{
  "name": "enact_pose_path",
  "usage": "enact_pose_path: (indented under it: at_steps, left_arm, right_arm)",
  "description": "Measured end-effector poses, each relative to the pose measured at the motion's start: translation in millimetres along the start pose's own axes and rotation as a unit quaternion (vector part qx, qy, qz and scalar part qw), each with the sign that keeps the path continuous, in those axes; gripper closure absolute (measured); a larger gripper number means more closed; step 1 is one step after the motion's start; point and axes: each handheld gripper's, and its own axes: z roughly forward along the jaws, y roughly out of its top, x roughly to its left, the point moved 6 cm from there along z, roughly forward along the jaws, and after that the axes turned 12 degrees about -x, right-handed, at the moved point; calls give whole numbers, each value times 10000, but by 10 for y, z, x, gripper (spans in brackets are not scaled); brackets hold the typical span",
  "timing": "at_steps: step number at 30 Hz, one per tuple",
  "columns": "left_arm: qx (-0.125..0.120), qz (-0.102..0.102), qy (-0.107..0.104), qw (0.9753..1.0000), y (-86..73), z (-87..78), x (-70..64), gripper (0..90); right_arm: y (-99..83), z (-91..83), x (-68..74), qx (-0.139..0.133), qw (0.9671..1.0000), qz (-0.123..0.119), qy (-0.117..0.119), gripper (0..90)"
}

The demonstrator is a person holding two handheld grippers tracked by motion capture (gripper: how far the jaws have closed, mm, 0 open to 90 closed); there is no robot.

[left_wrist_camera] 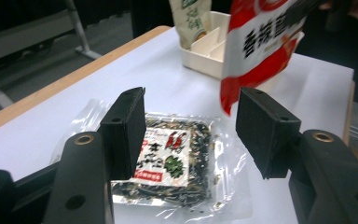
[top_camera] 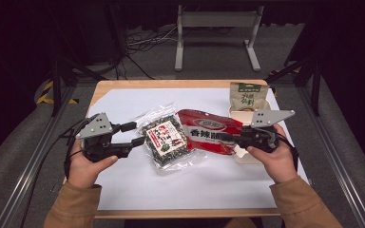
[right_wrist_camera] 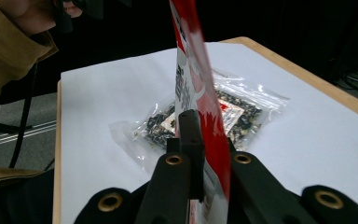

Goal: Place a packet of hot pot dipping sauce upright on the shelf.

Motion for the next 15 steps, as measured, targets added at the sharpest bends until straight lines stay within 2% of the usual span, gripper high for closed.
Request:
enact_pose_path:
  at_steps: [4,9,15]
  left_arm:
    - [168,-9,115,9998,-84,39,90,432]
    - [213,-96,96,9997,-145,70,151,429]
    - [269,-123,120,9995,-197,54,199,412]
  right_arm:
    - [88,-64,-70,6,9999,-106,-46,899]
    - [181,-154,-226,76,9995,-288,-140,899]
    - [257,-264,-375,91,9991,-279,-319,899]
